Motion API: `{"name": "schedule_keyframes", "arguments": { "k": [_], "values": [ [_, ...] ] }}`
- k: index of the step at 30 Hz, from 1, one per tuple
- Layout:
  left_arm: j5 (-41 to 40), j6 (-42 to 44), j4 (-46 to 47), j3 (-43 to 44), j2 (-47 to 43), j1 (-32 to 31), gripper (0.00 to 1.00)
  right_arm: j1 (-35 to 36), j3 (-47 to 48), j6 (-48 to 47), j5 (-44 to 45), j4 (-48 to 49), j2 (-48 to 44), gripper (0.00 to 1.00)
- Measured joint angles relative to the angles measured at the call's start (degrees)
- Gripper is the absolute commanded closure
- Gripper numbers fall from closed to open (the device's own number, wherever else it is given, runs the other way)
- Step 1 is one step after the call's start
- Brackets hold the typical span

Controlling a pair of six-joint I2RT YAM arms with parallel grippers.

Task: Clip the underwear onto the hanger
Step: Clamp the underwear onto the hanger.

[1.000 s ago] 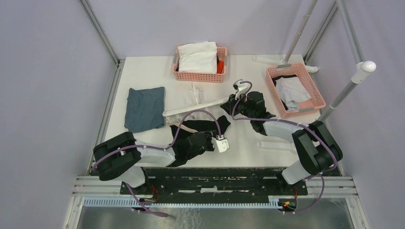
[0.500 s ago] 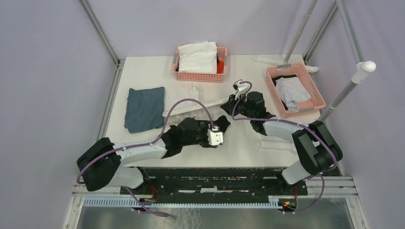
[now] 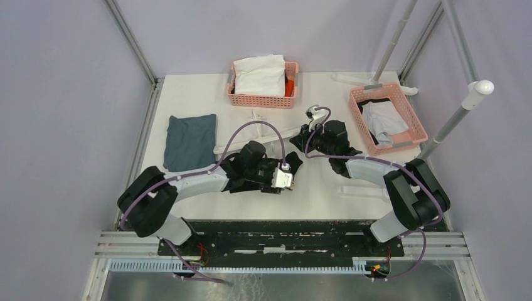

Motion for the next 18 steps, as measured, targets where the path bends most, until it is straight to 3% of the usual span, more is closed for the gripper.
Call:
{"name": "schedule_keyframes", "arguments": {
  "k": [11, 18],
  "values": [
    [-1.0, -0.9, 2.3, 0.8, 6.2, 0.1, 0.38, 0.0, 0.0, -1.1, 0.0, -1.1, -0.3, 1.0],
    [-2.1, -2.7, 4.2, 1.7, 7.0, 0.6, 0.57, 0.0, 0.0, -1.4, 0.0, -1.3, -0.4, 1.0]
  ]
}}
